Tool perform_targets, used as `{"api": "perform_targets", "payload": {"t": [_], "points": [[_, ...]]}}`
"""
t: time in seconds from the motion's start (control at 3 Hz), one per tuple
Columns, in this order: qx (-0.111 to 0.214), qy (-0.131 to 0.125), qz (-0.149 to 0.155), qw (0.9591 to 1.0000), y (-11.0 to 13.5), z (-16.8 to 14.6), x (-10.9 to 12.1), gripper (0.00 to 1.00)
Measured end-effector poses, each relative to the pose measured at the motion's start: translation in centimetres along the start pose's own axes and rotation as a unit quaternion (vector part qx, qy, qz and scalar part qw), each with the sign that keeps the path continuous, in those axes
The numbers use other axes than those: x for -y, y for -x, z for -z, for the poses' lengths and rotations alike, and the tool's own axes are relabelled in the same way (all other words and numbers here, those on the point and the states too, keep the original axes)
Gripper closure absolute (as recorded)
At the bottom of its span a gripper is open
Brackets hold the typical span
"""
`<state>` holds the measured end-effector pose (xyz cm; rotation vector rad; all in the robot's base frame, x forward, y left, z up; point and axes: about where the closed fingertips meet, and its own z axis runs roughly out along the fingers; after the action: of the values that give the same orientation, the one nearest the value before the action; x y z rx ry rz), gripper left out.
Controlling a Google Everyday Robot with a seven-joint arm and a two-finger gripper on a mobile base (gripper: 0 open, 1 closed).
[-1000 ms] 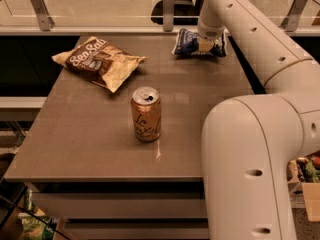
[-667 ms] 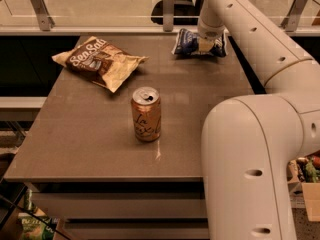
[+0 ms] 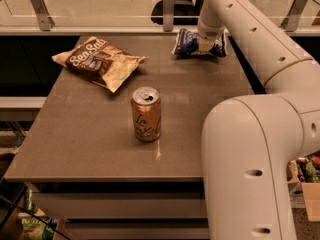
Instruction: Pick blue chip bag
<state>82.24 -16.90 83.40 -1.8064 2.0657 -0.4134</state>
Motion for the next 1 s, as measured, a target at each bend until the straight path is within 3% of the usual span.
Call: {"api": "perform_targets", "payload": {"t": [1.0], "points": [[0.0, 0.001, 0.0, 1.0, 0.02, 0.05, 0.02, 1.0]]}}
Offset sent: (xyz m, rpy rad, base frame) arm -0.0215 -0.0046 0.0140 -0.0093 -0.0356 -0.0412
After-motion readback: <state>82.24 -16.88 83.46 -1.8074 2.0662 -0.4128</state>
